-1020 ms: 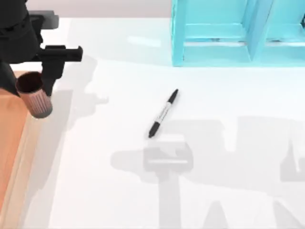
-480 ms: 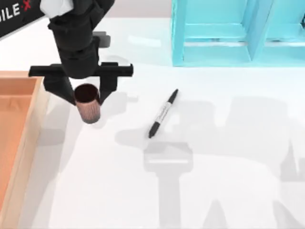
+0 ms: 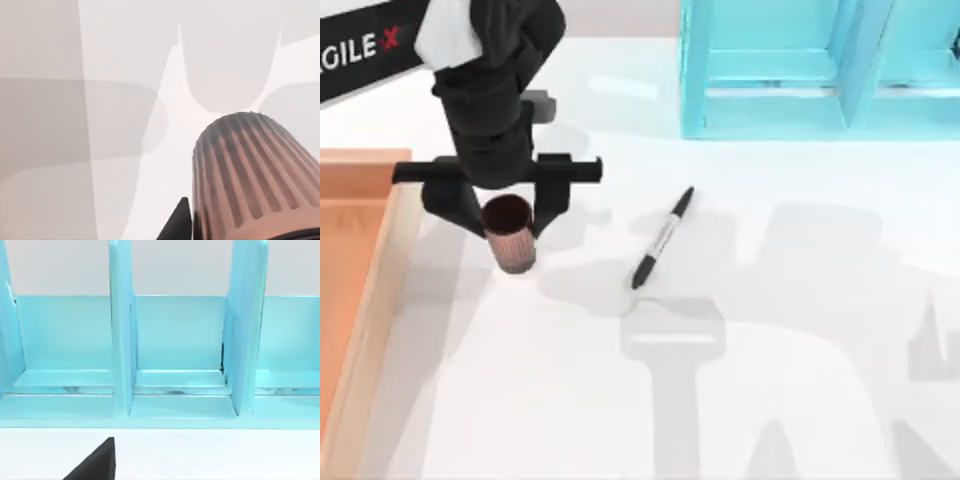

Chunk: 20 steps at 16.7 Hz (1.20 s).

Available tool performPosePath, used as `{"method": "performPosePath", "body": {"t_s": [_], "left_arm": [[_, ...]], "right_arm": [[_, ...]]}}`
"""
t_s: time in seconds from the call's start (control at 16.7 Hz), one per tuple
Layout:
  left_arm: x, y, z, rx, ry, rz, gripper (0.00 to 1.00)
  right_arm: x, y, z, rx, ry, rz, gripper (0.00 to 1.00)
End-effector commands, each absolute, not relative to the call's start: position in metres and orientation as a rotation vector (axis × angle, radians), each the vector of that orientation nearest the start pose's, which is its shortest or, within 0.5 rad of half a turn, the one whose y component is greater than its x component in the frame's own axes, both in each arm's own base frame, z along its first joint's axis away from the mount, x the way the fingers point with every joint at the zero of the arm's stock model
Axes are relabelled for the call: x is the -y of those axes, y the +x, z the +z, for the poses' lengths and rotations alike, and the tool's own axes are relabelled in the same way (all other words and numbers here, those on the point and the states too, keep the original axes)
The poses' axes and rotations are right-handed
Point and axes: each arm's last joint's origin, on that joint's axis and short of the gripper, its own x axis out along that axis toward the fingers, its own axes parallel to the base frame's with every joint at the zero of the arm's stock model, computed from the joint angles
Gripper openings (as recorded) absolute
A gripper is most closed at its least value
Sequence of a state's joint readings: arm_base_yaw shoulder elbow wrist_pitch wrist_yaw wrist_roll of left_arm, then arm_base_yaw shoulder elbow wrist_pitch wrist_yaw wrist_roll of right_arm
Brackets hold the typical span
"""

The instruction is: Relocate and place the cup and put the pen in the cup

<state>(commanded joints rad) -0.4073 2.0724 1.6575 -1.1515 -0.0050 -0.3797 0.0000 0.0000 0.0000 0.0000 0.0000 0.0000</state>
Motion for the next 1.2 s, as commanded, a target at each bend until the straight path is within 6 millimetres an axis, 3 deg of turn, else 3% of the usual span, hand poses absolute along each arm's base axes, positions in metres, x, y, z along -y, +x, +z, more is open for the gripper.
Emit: {"method": "performPosePath", "body": {"t_s": [0.12,0.36,1.14,1.2], "left_arm": [[0.1553,0.3697,0.1766,-1.569,0.021,-0.010,0.00],[0.1554,0.3696,0.1750,-1.571,0.022,-0.010,0.00],[0.1554,0.3696,0.1750,-1.571,0.022,-0.010,0.98],[0.1554,0.3696,0.1750,-1.571,0.022,-0.010,1.00]], "right_arm": [[0.0012,0.1057,0.1600,0.000,0.000,0.000,1.00],[0.0012,0.1057,0.1600,0.000,0.000,0.000,1.00],[0.0012,0.1057,0.1600,0.000,0.000,0.000,1.00],[0.0012,0.1057,0.1600,0.000,0.000,0.000,1.00]]}}
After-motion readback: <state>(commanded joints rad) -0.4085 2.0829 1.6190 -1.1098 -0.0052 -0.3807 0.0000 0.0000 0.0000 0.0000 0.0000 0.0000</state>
